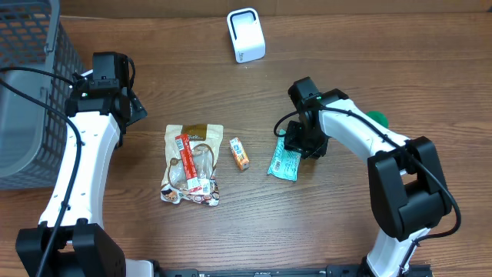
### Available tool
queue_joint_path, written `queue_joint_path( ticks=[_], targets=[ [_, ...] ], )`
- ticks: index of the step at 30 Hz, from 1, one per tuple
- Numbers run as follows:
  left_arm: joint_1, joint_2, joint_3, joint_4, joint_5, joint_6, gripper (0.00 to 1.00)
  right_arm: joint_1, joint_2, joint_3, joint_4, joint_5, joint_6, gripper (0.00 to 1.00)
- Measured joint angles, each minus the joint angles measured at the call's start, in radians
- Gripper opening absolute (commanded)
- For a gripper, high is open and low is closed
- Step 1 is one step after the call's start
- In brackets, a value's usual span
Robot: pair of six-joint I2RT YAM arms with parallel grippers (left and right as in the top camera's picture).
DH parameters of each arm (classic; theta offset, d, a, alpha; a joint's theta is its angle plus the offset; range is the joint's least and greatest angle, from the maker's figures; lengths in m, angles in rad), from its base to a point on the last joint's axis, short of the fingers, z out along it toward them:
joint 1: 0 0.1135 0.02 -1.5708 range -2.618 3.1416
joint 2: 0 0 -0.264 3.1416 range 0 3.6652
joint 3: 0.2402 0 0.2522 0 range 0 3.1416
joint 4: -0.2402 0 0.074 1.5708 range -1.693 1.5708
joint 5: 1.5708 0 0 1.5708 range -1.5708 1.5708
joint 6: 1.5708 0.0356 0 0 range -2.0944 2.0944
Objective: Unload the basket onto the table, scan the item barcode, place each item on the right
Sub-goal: 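Release the jar and move the right gripper over the green tissue pack, then lower the right gripper and pinch the green tissue pack's corner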
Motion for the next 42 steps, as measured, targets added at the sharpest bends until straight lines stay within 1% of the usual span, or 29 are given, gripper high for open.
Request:
queue_joint_path(
  ticks=[5,9,13,16,21,23,28,33,37,42],
  targets=[
    [0.000,0.000,0.000,0.000,0.000,0.000,1.00,-0.042,-0.006,-0.007,-0.005,-0.058,0.060,0.47],
    [0.000,0.000,0.000,0.000,0.000,0.000,1.00,-0.109,-0.053,-0.019,-0.019,-0.065,0.090,0.47],
    [0.000,0.000,0.000,0.000,0.000,0.000,1.00,-0.167,-0.096,-0.019,-0.030,-0.065,0.100,0.47],
    [0.000,0.000,0.000,0.000,0.000,0.000,1.00,-0.172,-0.103,-0.019,-0.042,-0.066,0.089,0.47],
    [0.000,0.000,0.000,0.000,0.000,0.000,1.00,-0.159,-0.103,-0.020,-0.013,-0.069,-0.017,0.46],
    [0.000,0.000,0.000,0.000,0.000,0.000,1.00,-0.156,-0.103,-0.020,0.001,-0.069,-0.077,0.47],
    [0.000,0.000,0.000,0.000,0.000,0.000,1.00,-0.156,-0.103,-0.020,0.012,-0.069,-0.282,0.47],
    [0.000,0.000,0.000,0.000,0.000,0.000,1.00,-0.155,-0.103,-0.020,0.002,-0.069,-0.413,0.47],
    [0.000,0.000,0.000,0.000,0.000,0.000,1.00,-0.155,-0.103,-0.021,0.020,-0.070,-0.469,0.47],
    [0.000,0.000,0.000,0.000,0.000,0.000,1.00,-0.154,-0.103,-0.060,0.103,-0.075,-0.496,0.47]
  ],
)
